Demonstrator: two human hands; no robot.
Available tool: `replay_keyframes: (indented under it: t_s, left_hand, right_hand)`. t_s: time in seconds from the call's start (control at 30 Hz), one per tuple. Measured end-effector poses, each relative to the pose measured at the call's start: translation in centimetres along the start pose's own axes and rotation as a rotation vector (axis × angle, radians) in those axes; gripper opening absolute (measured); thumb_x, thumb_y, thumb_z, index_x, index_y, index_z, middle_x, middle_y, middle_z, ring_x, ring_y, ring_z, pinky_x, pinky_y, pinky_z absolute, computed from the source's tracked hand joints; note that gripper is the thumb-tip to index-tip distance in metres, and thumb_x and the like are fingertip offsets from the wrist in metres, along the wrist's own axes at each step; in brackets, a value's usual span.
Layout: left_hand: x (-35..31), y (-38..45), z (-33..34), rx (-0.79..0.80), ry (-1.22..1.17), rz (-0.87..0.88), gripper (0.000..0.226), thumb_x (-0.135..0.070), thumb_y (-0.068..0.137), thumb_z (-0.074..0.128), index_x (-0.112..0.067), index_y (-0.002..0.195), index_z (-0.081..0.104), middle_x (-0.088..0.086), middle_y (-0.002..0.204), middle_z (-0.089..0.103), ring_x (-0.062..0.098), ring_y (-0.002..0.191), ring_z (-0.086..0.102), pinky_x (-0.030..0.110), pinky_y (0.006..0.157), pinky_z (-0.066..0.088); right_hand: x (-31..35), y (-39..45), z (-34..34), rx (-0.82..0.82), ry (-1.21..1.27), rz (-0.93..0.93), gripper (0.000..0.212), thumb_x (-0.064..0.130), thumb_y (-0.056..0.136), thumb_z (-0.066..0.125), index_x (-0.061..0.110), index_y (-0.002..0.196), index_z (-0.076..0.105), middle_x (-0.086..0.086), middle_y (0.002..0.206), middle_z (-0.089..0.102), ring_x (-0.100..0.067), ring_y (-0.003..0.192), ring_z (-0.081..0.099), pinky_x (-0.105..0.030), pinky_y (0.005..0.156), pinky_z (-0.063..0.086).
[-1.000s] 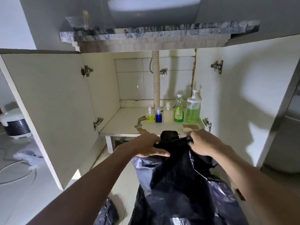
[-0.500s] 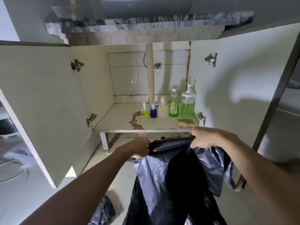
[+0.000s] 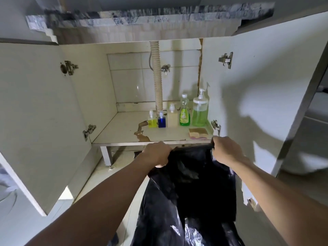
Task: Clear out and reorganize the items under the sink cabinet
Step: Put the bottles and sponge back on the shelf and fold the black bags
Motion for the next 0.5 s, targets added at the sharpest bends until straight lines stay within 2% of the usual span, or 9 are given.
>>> replay_keyframes:
  t_s: [0.07, 0.17, 0.27, 0.3, 0.37, 0.4, 0.47, 0.5]
  left_hand:
    - [0.5, 0.2, -1.4, -0.127, 0.067, -0.080, 0.024, -0.013, 0.088, 0.050, -0.018, 0.110, 0.060, 0.007, 0.103, 0.062, 0.029, 0.096, 0.064, 0.038, 0.080, 0.053]
    - [0.9, -0.5, -4.1, -0.364, 0.171, -0.141, 0.018, -0.015, 0.093, 0.049, -0.019, 0.109, 0.056, 0.004, 0.094, 0.064, 0.026, 0.086, 0.066, 0.035, 0.076, 0.054]
    - [0.9, -2.2, -5.0, -0.435, 0.165, -0.138, 0.022, -0.012, 0.092, 0.048, -0.017, 0.113, 0.052, 0.005, 0.092, 0.066, 0.027, 0.084, 0.066, 0.035, 0.074, 0.050]
    - [0.8, -3.0, -4.6, -0.421, 0.167, -0.121, 0.024, -0.013, 0.092, 0.048, -0.018, 0.115, 0.051, 0.005, 0.094, 0.066, 0.026, 0.085, 0.065, 0.035, 0.075, 0.049]
    - [0.4, -4.4, -2.5, -0.324, 0.175, -0.062, 0.028, -0.018, 0.091, 0.048, -0.020, 0.120, 0.051, 0.005, 0.100, 0.064, 0.026, 0.089, 0.065, 0.034, 0.073, 0.048]
    - [0.3, -5.0, -1.2, -0.229, 0.172, -0.030, 0.030, -0.019, 0.091, 0.049, -0.020, 0.121, 0.051, 0.006, 0.103, 0.062, 0.027, 0.091, 0.064, 0.034, 0.072, 0.047]
    - [0.3, -5.7, 2.2, 0.027, 0.198, 0.024, 0.030, -0.016, 0.087, 0.052, -0.019, 0.117, 0.053, 0.009, 0.109, 0.061, 0.029, 0.096, 0.063, 0.033, 0.070, 0.044]
    - [0.5, -5.7, 3.9, 0.145, 0.217, 0.044, 0.030, -0.015, 0.085, 0.054, -0.017, 0.114, 0.055, 0.009, 0.110, 0.061, 0.029, 0.098, 0.063, 0.033, 0.070, 0.043]
  right_hand:
    - [0.1, 0.1, -0.5, -0.207, 0.028, -0.082, 0.027, 0.005, 0.085, 0.049, 0.012, 0.111, 0.053, -0.014, 0.100, 0.067, -0.035, 0.091, 0.065, -0.035, 0.067, 0.046]
    - [0.2, -0.1, -2.0, -0.457, 0.037, -0.223, 0.025, 0.003, 0.080, 0.056, 0.008, 0.104, 0.053, -0.015, 0.092, 0.068, -0.040, 0.082, 0.066, -0.043, 0.067, 0.052]
    - [0.1, -0.8, -3.5, -0.521, 0.009, -0.280, 0.025, -0.001, 0.077, 0.058, 0.006, 0.100, 0.052, -0.016, 0.087, 0.067, -0.040, 0.077, 0.065, -0.040, 0.062, 0.048]
    - [0.0, -1.1, -3.6, -0.486, -0.005, -0.285, 0.023, 0.001, 0.079, 0.057, 0.006, 0.100, 0.051, -0.016, 0.088, 0.066, -0.040, 0.077, 0.065, -0.038, 0.060, 0.045]
    - [-0.2, -2.1, -2.8, -0.255, -0.102, -0.286, 0.014, 0.010, 0.086, 0.055, 0.009, 0.099, 0.051, -0.014, 0.092, 0.064, -0.037, 0.082, 0.064, -0.032, 0.059, 0.038]
    - [-0.4, -2.8, -1.9, -0.077, -0.161, -0.287, 0.009, 0.016, 0.089, 0.054, 0.011, 0.094, 0.049, -0.013, 0.093, 0.061, -0.034, 0.084, 0.062, -0.030, 0.061, 0.036]
    - [-0.9, -4.0, 0.8, 0.259, -0.229, -0.285, 0.018, 0.022, 0.091, 0.054, 0.014, 0.084, 0.040, -0.008, 0.090, 0.052, -0.029, 0.081, 0.055, -0.030, 0.061, 0.036]
    - [-1.1, -4.6, 2.5, 0.371, -0.246, -0.277, 0.022, 0.021, 0.091, 0.055, 0.014, 0.080, 0.038, -0.006, 0.087, 0.048, -0.027, 0.080, 0.053, -0.031, 0.060, 0.038]
Point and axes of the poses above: each hand's wrist, its own y-axis towards the middle knuckle, its own z-axis out of the palm, x = y × z, the point moved 2 cm from there along y, towards the middle knuckle
